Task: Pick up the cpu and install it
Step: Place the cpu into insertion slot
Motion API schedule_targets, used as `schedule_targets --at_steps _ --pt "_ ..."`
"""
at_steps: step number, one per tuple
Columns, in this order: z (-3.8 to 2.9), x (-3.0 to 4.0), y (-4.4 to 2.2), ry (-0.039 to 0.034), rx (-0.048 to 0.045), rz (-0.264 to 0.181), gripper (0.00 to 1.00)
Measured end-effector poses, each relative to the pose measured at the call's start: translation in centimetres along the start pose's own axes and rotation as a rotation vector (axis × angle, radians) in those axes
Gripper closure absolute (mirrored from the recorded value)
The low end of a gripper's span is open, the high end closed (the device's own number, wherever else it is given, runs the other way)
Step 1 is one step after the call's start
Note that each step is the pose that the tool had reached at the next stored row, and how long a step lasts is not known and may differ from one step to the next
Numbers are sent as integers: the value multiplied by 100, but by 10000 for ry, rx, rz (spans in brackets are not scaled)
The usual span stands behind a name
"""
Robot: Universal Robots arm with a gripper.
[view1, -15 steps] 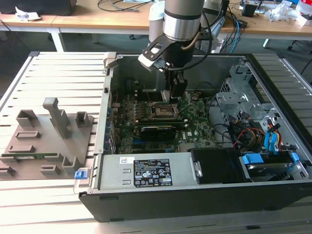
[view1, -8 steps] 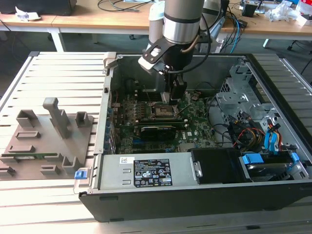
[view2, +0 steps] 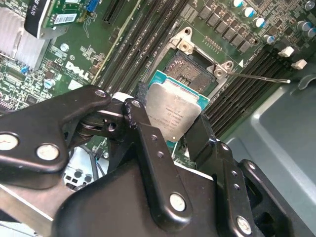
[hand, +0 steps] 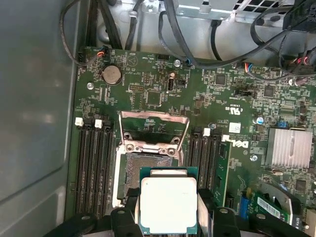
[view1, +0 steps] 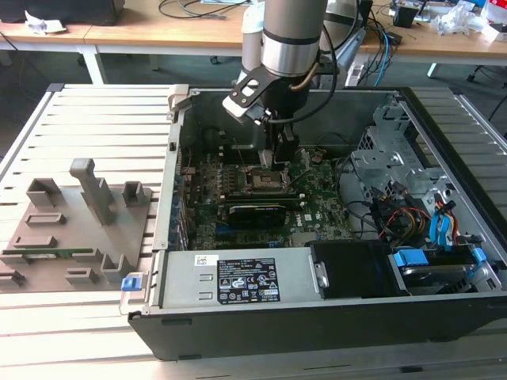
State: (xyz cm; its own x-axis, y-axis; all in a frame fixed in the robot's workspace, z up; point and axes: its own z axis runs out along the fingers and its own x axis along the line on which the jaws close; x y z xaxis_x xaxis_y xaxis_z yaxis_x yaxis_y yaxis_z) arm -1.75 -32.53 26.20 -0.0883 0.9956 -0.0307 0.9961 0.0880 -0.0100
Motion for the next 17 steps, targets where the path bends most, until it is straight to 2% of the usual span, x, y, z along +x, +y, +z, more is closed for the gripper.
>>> schedule_targets --at_steps 5,11,17 --pt "108 4 1 0 -1 0 45" --pt "173 6 2 0 0 0 45" --pt "302 22 3 -1 1 2 45"
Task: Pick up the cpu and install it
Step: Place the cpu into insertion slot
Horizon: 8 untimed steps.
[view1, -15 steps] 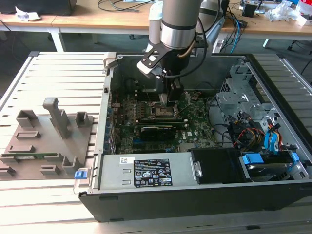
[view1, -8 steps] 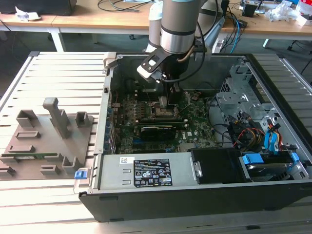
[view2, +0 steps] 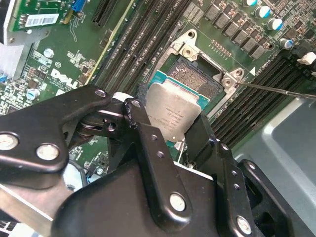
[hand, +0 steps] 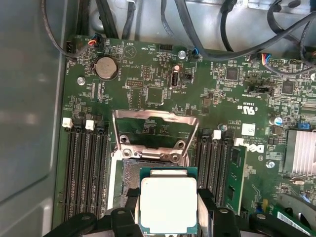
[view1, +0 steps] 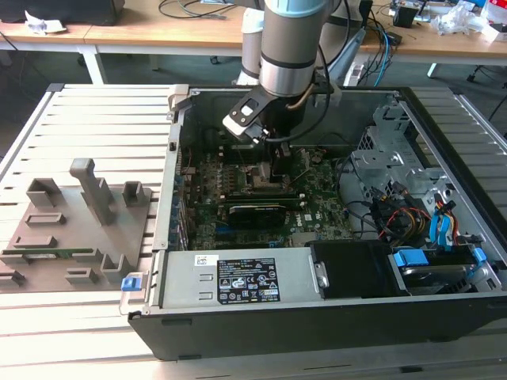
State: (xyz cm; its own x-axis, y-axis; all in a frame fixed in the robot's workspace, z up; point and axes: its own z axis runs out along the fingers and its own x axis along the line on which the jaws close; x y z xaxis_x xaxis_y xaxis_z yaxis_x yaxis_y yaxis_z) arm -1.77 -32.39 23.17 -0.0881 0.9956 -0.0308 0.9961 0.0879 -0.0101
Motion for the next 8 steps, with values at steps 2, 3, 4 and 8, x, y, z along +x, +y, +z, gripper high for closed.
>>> schedule_targets --at_steps 2,3,4,8 --pt "12 19 -5 0 -1 6 45" --pt "32 31 -11 -32 3 57 45" --pt "44 34 -13 -69 7 94 45" --pt "89 46 -21 -98 26 531 45"
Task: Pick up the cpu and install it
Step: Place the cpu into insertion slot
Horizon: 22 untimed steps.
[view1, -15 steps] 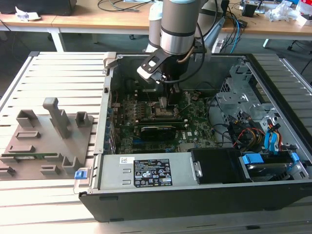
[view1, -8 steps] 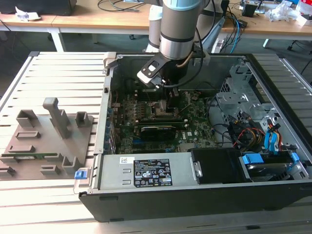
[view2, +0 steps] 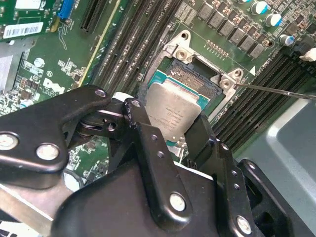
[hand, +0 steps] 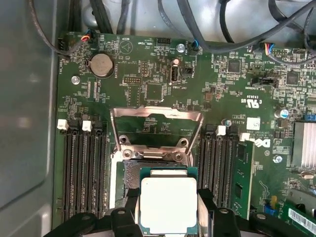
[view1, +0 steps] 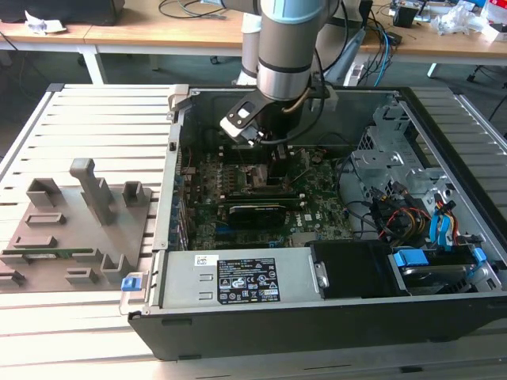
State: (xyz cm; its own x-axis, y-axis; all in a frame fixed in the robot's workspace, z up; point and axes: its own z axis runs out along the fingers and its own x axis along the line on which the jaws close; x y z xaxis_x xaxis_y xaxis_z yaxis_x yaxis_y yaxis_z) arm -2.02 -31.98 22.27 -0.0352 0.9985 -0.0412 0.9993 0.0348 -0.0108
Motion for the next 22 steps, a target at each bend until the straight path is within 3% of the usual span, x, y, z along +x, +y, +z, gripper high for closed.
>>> schedule_targets --at_steps 3,5,6,14,22 --pt "25 45 1 -88 5 65 45" --pt "43 69 0 -264 11 76 45" --pt "48 81 0 -293 13 81 45" --pt "172 195 -34 -295 15 124 45" --pt "246 199 -35 -299 28 282 45"
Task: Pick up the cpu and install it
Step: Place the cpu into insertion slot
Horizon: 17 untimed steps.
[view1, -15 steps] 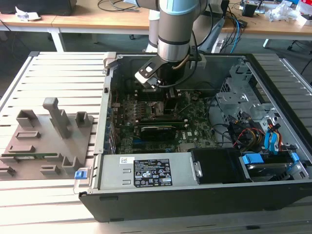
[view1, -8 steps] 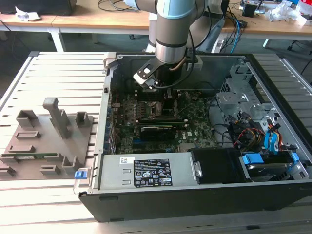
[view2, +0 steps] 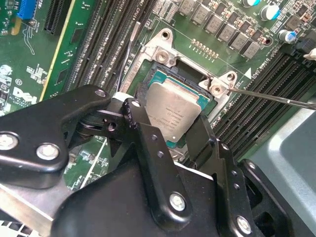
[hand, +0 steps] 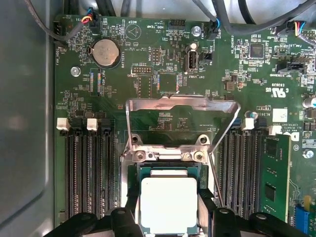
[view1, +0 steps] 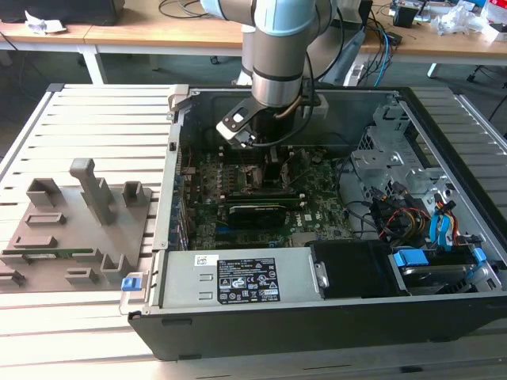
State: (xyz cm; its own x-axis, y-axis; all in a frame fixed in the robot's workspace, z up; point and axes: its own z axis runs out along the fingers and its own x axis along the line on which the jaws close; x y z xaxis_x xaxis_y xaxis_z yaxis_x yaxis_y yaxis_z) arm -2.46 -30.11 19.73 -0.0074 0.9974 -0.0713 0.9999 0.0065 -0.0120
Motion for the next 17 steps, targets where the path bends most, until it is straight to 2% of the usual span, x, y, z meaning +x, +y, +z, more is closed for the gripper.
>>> schedule_targets --at_steps 11,13,14,15,16,17 --pt "12 -16 0 22 -3 6 45" --pt "12 -17 0 23 -3 6 44" --pt "12 -16 0 25 -3 6 39" --pt "11 -16 0 26 -4 7 39" --pt "-15 -17 1 31 -7 7 39" --pt "-91 -23 -1 26 -5 7 39"
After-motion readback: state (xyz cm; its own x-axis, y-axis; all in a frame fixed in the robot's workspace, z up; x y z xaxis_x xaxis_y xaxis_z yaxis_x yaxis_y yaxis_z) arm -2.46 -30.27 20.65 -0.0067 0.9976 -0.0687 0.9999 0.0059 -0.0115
